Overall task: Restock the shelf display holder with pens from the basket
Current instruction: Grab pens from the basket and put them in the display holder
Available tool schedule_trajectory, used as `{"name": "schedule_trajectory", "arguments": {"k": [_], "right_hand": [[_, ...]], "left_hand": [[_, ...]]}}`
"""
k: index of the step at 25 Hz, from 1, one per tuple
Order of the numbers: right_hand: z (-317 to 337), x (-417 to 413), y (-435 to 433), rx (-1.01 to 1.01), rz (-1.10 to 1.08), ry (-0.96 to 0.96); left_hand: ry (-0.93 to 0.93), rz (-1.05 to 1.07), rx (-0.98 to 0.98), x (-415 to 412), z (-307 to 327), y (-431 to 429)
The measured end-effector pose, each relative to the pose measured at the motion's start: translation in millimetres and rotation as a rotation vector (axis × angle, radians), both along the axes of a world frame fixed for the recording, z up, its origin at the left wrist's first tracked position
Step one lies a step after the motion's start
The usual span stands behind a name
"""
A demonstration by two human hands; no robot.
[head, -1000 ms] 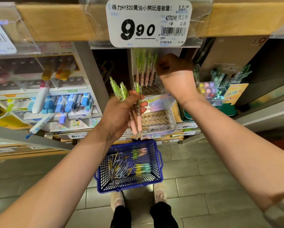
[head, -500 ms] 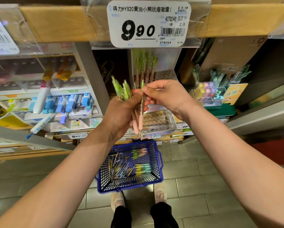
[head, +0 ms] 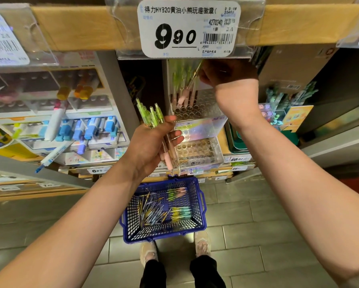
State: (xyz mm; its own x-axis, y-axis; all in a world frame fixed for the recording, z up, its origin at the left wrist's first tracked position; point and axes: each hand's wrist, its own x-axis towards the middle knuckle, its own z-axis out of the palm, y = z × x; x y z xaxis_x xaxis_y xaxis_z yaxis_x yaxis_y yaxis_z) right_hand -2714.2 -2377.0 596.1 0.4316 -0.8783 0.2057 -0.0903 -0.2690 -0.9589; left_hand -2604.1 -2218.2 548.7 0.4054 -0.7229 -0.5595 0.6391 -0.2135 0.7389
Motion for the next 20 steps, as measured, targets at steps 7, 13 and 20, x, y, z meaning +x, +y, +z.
{"name": "schedule_trajectory", "arguments": {"k": [7,13,20], "right_hand": [[-14.6,18.4,-0.4,-0.36,-0.082,0.243],[-22.9,23.3,3.2,-0.378,-0.026,0.368],[-24.1,22.5,12.3,-0.346,0.039,0.608]], "left_hand": [[-0.05,-0.049,-0.016,5.0,0.5,2.9],[-0.031,-0.021,-0.078,9.8,-0.9,3.3],[-0.055,-0.034,-0.123,13.5,-4.5,2.7]]}}
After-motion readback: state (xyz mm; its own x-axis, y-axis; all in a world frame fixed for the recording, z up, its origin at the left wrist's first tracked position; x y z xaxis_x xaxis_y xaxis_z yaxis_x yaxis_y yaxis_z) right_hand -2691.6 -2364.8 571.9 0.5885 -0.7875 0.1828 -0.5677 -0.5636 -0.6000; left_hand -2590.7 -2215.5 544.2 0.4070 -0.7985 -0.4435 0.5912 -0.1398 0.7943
